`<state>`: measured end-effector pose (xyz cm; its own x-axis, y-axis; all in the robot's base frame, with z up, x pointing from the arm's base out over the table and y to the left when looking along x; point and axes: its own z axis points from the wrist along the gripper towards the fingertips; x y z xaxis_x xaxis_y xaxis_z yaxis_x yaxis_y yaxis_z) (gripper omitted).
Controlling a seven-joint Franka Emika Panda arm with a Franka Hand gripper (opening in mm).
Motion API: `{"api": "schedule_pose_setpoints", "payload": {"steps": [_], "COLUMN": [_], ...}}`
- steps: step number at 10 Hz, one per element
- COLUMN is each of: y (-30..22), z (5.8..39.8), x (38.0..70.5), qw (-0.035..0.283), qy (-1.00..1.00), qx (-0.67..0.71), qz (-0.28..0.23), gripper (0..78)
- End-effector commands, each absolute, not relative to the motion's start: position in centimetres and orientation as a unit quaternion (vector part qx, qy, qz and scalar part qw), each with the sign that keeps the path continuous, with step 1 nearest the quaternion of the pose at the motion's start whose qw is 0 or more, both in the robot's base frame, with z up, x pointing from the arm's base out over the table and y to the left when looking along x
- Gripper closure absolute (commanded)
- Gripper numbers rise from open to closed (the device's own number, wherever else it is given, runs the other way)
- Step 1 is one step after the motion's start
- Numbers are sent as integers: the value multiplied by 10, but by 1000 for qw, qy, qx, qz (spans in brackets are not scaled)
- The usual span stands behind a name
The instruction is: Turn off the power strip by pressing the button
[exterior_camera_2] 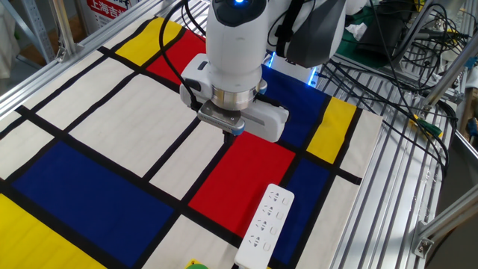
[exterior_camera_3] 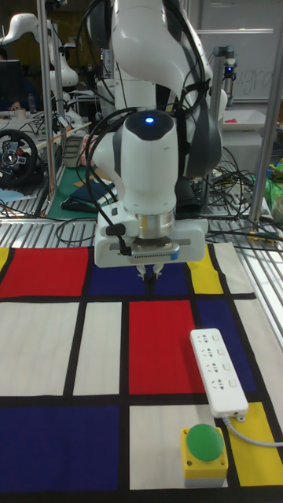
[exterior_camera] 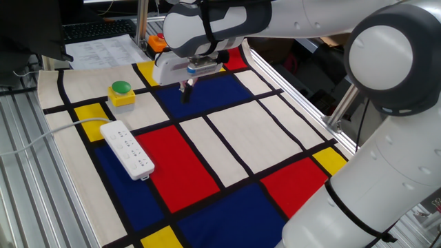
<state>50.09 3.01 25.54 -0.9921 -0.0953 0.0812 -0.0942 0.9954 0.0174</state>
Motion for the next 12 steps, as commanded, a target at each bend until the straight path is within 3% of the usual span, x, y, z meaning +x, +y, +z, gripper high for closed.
{"api": "schedule_pose_setpoints", "payload": {"steps": [1,7,12], "y": [30,16,-15], "z": [257,278,287], "x": [502,507,491], "qw": [16,19,23], "qy": [-1000,-1000,-1000], "qx": [-12,-2,9], "qz": [17,17,12], "gripper": [762,762,762]}}
